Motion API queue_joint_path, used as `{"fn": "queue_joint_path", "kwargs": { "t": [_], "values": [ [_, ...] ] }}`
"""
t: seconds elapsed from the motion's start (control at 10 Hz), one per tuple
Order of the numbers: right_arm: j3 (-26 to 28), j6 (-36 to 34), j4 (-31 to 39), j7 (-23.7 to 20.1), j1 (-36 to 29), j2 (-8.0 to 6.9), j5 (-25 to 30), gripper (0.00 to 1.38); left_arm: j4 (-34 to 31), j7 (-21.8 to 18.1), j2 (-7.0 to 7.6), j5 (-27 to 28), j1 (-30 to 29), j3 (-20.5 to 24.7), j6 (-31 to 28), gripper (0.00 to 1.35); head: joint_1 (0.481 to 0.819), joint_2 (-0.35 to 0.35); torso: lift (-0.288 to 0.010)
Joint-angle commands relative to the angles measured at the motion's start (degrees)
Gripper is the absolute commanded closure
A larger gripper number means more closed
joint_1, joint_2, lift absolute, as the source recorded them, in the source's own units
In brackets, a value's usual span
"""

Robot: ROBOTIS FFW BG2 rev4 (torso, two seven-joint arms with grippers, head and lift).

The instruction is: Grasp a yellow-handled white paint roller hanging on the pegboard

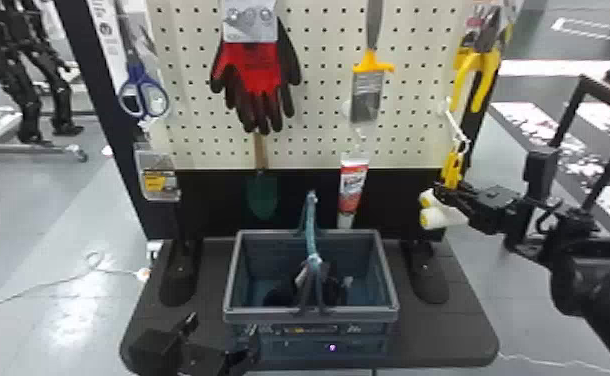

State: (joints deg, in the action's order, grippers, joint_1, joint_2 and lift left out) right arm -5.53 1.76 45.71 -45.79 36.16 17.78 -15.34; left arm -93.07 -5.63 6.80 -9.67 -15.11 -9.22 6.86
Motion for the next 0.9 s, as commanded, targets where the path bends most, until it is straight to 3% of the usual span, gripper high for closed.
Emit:
{"fn": "queue_joint_path", "kwargs": {
  "t": [0.0, 0.8],
  "values": [
    [0.00, -0.35, 0.08, 0.00, -0.04, 0.06, 0.13, 1.28, 0.09, 0.00, 0.06, 0.00, 0.08, 0.00, 0.00, 0.10, 0.549, 0.000, -0.100],
    [0.00, -0.44, 0.17, 0.44, -0.21, 0.33, -0.31, 1.28, 0.09, 0.00, 0.06, -0.09, -0.01, -0.18, 0.09, 0.09, 0.549, 0.000, -0.100]
  ]
}}
